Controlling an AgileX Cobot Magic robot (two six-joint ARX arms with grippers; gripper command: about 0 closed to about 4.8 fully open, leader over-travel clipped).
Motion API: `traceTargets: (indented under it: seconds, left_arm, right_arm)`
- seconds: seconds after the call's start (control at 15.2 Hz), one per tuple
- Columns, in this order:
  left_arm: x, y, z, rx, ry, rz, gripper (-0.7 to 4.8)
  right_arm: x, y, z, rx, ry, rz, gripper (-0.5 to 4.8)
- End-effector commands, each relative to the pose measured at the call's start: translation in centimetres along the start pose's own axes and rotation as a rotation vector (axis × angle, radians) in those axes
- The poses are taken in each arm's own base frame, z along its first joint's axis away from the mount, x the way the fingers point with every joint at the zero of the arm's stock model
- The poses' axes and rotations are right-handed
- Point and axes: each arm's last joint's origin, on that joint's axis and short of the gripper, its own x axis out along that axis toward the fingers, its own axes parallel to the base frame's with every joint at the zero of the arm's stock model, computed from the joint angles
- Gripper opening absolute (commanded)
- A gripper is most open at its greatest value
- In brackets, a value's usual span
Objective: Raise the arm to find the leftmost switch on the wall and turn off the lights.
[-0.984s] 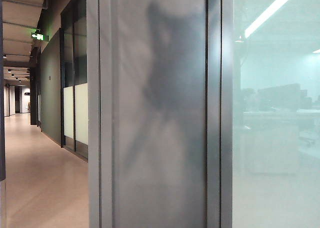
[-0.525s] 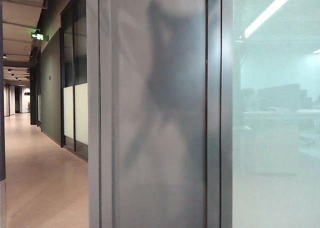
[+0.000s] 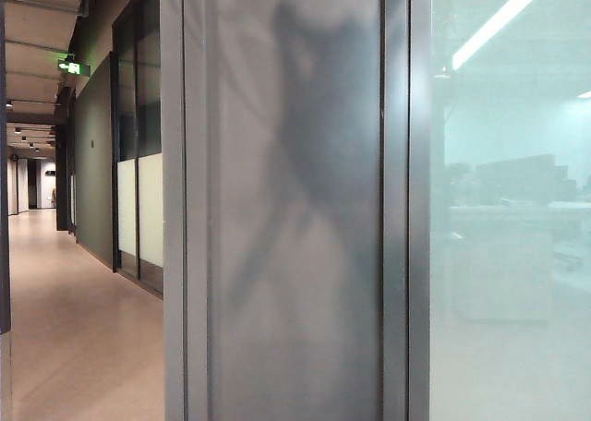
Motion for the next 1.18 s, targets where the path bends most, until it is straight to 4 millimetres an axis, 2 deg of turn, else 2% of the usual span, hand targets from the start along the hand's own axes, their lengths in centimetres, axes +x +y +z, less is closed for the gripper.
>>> traceTargets:
  seconds: [0.07,0.2,0.85,0.98,1.18]
  left_arm:
    - [0.2,0.2,-0.4,0.042,-0.012,0.025,-0.05]
    - [0.3,0.5,-1.3,0.033,0.001,0.031,-0.05]
    - [0.6,1.4,-3.2,0.024,0.013,0.064,-0.05]
    - [0.6,1.4,-3.1,0.025,0.009,0.061,-0.05]
    - [0.4,0.5,-1.3,0.062,-0.029,-0.024,-0.05]
  right_arm:
    - [0.0,0.1,0.0,0.008,0.006,-0.002,-0.01]
    - [0.0,0.1,0.0,0.008,0.006,-0.002,-0.01]
    - [0.0,0.1,0.0,0.006,0.004,-0.002,-0.01]
    - [0.0,0.1,0.0,0.007,0.005,-0.002,-0.01]
    - [0.0,0.1,0.0,0.006,0.004,-0.002,-0.01]
